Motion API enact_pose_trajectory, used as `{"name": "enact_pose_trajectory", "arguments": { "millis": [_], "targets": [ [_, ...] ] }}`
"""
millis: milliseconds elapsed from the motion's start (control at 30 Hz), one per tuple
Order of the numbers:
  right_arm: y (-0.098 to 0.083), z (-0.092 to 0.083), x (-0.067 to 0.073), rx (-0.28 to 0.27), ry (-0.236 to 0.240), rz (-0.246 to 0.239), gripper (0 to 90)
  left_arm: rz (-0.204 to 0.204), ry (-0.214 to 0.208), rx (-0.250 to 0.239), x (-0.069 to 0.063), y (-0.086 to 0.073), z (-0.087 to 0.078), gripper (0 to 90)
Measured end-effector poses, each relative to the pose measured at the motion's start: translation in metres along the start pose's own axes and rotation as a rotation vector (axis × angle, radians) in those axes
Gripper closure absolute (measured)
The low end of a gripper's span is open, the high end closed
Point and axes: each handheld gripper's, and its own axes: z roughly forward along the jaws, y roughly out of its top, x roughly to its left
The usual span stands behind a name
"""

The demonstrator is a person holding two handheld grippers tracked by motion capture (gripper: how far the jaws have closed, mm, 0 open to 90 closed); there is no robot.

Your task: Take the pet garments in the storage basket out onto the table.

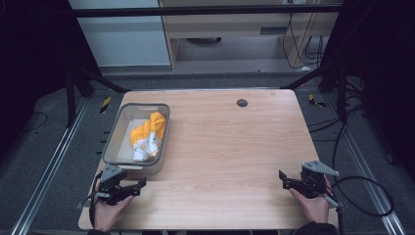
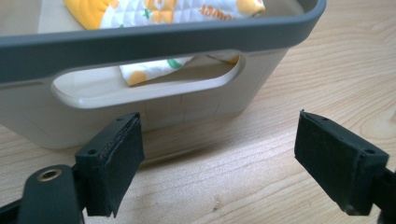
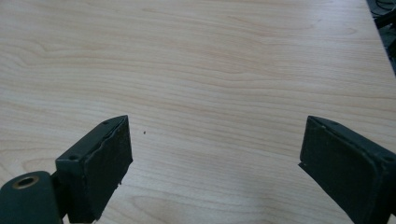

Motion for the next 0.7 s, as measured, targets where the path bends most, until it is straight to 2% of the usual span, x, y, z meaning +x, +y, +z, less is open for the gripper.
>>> {"name": "enact_pose_trajectory", "arguments": {
  "millis": [167, 467, 700],
  "targets": [
    [0.000, -0.003, 0.006, -0.007, 0.031, -0.006, 9.9, -0.030, -0.018, -0.022, -0.001, 0.001, -0.004, 16.7],
    [0.000, -0.002, 0.015, 0.005, 0.044, -0.028, 10.4, -0.035, -0.027, -0.046, -0.003, 0.003, -0.010, 18.9],
    [-0.001, 0.000, 0.016, 0.012, 0.028, -0.048, 9.6, -0.048, -0.022, -0.082, -0.002, 0.006, -0.016, 18.9]
  ]
}}
